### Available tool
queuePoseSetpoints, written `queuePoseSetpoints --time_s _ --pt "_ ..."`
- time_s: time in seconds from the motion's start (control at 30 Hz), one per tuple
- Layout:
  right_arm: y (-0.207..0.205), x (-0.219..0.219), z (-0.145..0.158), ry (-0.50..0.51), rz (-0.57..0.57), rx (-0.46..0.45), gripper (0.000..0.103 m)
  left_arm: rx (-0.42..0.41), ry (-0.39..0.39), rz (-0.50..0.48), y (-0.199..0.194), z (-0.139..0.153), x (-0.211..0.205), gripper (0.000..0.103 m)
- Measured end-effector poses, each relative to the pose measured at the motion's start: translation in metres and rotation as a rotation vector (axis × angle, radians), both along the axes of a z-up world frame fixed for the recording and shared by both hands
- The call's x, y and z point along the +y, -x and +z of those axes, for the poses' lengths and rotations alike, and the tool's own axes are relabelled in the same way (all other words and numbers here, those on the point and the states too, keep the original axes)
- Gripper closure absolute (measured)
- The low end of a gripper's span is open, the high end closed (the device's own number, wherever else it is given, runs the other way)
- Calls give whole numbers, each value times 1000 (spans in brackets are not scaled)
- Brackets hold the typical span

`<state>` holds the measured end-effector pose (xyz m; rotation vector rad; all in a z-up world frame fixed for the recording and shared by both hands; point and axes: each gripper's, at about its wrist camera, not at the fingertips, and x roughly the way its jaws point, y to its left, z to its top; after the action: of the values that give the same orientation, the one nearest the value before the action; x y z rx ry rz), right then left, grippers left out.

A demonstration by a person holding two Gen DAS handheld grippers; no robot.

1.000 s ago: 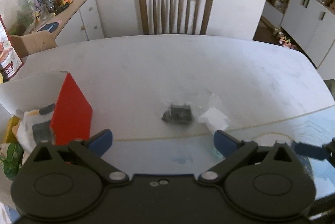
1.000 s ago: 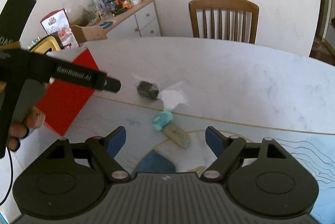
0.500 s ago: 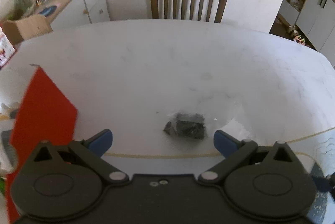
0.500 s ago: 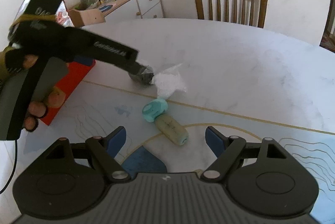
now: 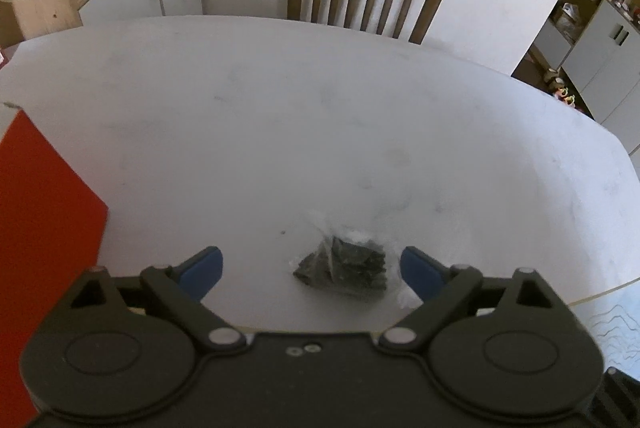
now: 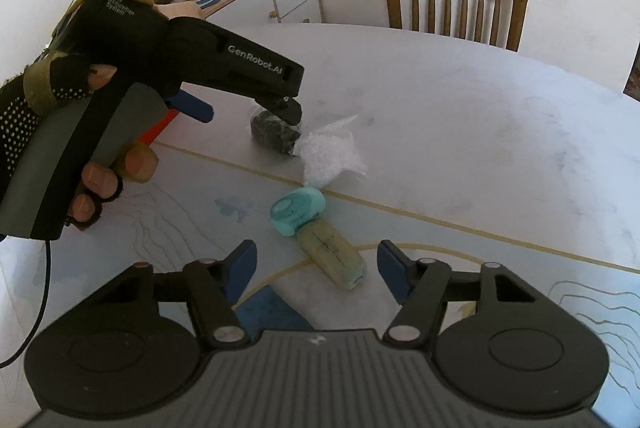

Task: Organize objects
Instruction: 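Grasp the black mesh bag with the left tool while the right tool grasps the pale green tube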

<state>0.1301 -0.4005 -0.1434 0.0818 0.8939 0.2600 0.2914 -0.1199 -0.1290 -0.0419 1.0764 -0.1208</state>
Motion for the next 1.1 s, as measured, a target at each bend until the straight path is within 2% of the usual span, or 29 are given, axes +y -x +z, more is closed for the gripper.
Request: queuePoseSetpoints --time_s 0.17,0.5,0.67,0.73,0.9,1.1 --pt "-4 2 -5 11 8 5 49 31 6 -15 -3 -10 -1 32" --pt "-8 0 -9 39 -13 5 68 12 -2 -3 -2 -6 2 49" --pt "-8 1 -12 72 -2 15 70 13 -5 -3 5 0 3 57" --pt "-8 2 -13 88 9 17 70 21 2 -9 8 3 4 65" --pt "-7 4 -14 115 23 14 75 45 25 -19 20 8 11 65" --pt "3 0 -10 67 -7 32 77 67 53 -27 43 17 17 66"
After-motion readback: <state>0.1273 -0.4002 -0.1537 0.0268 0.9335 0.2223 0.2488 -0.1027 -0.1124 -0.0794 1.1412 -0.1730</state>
